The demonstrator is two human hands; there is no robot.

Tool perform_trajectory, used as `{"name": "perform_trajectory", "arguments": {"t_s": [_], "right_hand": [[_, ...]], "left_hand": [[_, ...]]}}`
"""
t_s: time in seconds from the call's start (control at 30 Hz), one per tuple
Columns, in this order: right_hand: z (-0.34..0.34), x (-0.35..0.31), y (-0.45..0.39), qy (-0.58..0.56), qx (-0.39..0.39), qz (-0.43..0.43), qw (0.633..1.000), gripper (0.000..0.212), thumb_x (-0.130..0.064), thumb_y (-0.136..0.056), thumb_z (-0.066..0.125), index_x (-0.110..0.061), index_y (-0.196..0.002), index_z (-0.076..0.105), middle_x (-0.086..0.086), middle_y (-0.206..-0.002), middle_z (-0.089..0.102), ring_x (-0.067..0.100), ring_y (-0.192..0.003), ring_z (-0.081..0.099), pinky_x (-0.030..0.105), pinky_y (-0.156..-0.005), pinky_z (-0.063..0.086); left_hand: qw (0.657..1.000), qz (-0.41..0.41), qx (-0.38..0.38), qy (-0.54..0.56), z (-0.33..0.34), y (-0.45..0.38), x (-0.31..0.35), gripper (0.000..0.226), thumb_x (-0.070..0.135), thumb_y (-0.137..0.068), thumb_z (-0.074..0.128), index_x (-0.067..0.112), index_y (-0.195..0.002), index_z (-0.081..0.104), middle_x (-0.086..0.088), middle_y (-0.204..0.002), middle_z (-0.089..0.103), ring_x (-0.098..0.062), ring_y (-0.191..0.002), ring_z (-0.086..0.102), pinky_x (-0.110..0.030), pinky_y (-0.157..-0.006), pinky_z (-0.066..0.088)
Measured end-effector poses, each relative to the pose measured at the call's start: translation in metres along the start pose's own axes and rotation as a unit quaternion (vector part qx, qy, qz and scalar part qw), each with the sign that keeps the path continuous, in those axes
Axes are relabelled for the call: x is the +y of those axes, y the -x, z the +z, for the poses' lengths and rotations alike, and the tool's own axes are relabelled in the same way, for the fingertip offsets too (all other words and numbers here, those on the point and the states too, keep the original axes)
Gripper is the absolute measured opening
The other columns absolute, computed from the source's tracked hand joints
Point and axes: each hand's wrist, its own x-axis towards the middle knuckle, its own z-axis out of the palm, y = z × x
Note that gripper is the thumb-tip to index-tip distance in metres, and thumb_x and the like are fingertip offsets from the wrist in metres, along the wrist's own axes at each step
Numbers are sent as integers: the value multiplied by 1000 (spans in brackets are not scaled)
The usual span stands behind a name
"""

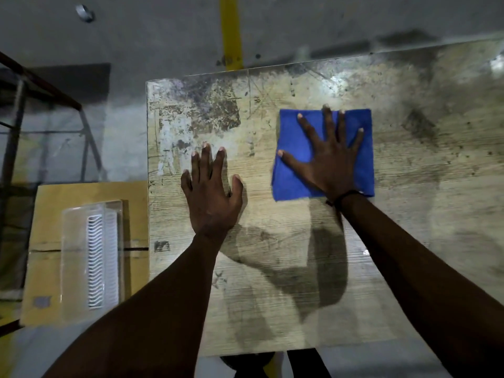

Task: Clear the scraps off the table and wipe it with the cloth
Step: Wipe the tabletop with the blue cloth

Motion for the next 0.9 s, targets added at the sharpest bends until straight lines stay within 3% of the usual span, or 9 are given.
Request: {"name": "perform_trajectory", "arguments": {"t_s": [0.07, 0.27, 0.4, 0.53, 0.67, 0.77, 0.9], "right_hand": [[7, -20, -5, 5, 4, 11, 1000, 92, -97, -82, 35, -48, -160, 29, 6, -174, 17, 35, -161, 9, 71, -122, 3], [-5, -32, 84, 11, -55, -109, 992, 93, -93, -84, 37, -49, -163, 16, 1, -176, 2, 30, -162, -5, 70, -123, 2], [-12, 0, 77, 26, -40, -50, 998, 92, -95, -83, 36, -51, -161, 21, -1, -176, 7, 28, -162, 2, 70, -123, 7], [1, -23, 42, 6, -11, -13, 1000, 91, -96, -83, 36, -49, -160, 28, 4, -174, 16, 32, -162, 9, 70, -123, 5], [-1, -51, 102, 3, -57, -108, 993, 92, -92, -85, 37, -46, -163, 20, 5, -176, 6, 32, -162, -2, 71, -122, -1], [-19, -29, 174, 7, -80, -132, 988, 91, -93, -84, 39, -49, -162, 21, -1, -176, 4, 27, -162, -4, 69, -123, 2], [-29, 27, 189, 36, -55, -72, 995, 91, -93, -83, 39, -49, -161, 25, 0, -176, 8, 29, -162, 2, 70, -122, 10]], "left_hand": [[1000, 1, 0, -6, 1, 0, 0, 65, 51, -103, 43, 29, -163, 33, 1, -175, 20, -22, -162, 13, -53, -128, 16], [1000, 13, 19, -10, 3, 1, -5, 63, 53, -105, 41, 28, -162, 36, 0, -174, 23, -24, -161, 16, -54, -127, 18], [999, 19, 34, -4, 6, 1, -6, 61, 52, -105, 45, 27, -161, 39, -1, -173, 25, -25, -161, 19, -54, -126, 19], [999, 20, 35, -1, 9, 1, -8, 62, 53, -105, 44, 27, -161, 39, 0, -173, 25, -25, -161, 18, -53, -126, 18], [999, 17, 28, 1, 9, 0, -8, 63, 54, -105, 45, 27, -161, 39, 0, -173, 24, -25, -161, 17, -53, -127, 16], [1000, 12, 28, 2, 7, 0, -5, 62, 54, -105, 43, 27, -161, 39, -1, -173, 25, -25, -161, 17, -52, -127, 15], [1000, 13, 20, 18, 4, 2, -1, 63, 54, -105, 42, 26, -162, 38, -3, -173, 24, -26, -161, 17, -53, -128, 13]]}}
